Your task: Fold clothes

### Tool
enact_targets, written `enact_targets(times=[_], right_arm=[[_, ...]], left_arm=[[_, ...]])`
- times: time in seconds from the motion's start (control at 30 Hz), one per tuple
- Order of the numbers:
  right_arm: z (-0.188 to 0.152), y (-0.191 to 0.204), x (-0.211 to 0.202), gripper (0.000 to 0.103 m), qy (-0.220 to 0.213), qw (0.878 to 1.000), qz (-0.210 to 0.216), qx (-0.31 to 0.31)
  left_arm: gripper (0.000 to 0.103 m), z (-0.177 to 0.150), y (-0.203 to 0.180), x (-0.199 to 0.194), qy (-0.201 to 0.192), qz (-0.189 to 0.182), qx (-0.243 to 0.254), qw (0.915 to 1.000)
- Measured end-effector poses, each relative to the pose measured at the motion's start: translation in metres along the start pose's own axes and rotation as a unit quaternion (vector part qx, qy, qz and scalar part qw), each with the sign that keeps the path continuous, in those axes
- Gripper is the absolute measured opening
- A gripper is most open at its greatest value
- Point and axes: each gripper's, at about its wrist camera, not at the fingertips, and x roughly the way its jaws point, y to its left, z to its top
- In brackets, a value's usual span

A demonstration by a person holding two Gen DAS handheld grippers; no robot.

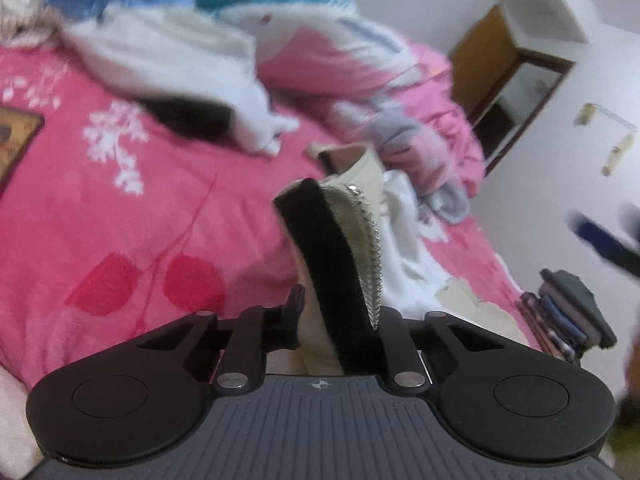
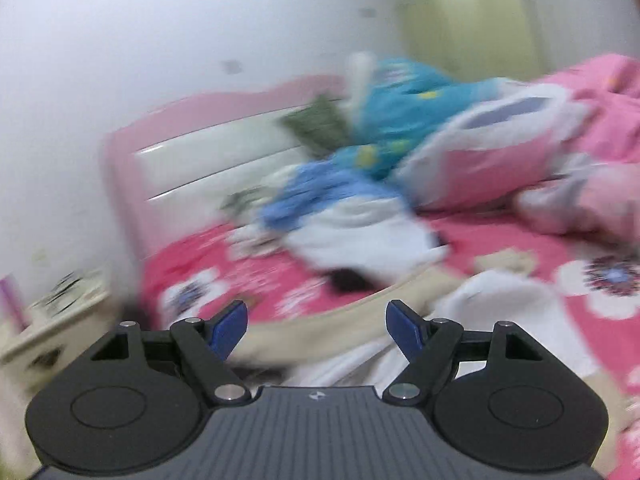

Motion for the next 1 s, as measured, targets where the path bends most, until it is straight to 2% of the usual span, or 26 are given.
enact_targets(times=[0.13, 0.27, 0.43, 0.5, 0.57, 0.7, 0.77, 0.83, 0.9, 0.93, 1.0], right_arm=[[0.044, -0.035, 0.071, 0.079, 0.058, 0.997, -0.046, 0.032], [0.070, -0.059, 0.170, 0.079, 0.154, 0.983, -0.088, 0.044], [0.052, -0.081, 0.225, 0.076, 0.246, 0.958, -0.144, 0.023], [0.045, -0.089, 0.247, 0.064, 0.282, 0.945, -0.166, 0.015], [0.039, -0.098, 0.268, 0.042, 0.317, 0.929, -0.188, 0.007], [0.025, -0.115, 0.311, 0.019, 0.384, 0.894, -0.229, -0.009], [0.026, -0.111, 0.299, 0.013, 0.353, 0.907, -0.231, -0.005], [0.038, -0.111, 0.273, 0.012, 0.288, 0.931, -0.223, 0.028], [0.057, -0.115, 0.234, 0.007, 0.204, 0.954, -0.205, 0.077], [0.065, -0.117, 0.212, 0.007, 0.160, 0.961, -0.200, 0.103], [0.077, -0.121, 0.171, 0.006, 0.096, 0.964, -0.194, 0.152]], left_arm=[[0.012, -0.015, -0.016, -0.013, -0.017, -0.034, 0.043, 0.9983], [0.011, -0.027, -0.030, -0.011, -0.016, -0.042, 0.084, 0.9954], [0.011, -0.036, -0.036, -0.008, -0.015, -0.056, 0.101, 0.9931], [0.012, -0.038, -0.036, -0.008, -0.018, -0.057, 0.109, 0.9923], [0.012, -0.039, -0.035, -0.008, -0.021, -0.059, 0.114, 0.9915], [0.011, -0.039, -0.031, -0.007, -0.023, -0.060, 0.110, 0.9919], [0.011, -0.037, -0.031, -0.010, -0.032, -0.054, 0.106, 0.9924], [0.010, -0.034, -0.030, -0.015, -0.046, -0.044, 0.104, 0.9926], [0.010, -0.030, -0.030, -0.021, -0.061, -0.033, 0.102, 0.9923], [0.009, -0.026, -0.031, -0.024, -0.071, -0.028, 0.102, 0.9918], [0.009, -0.018, -0.035, -0.030, -0.089, -0.023, 0.102, 0.9906]])
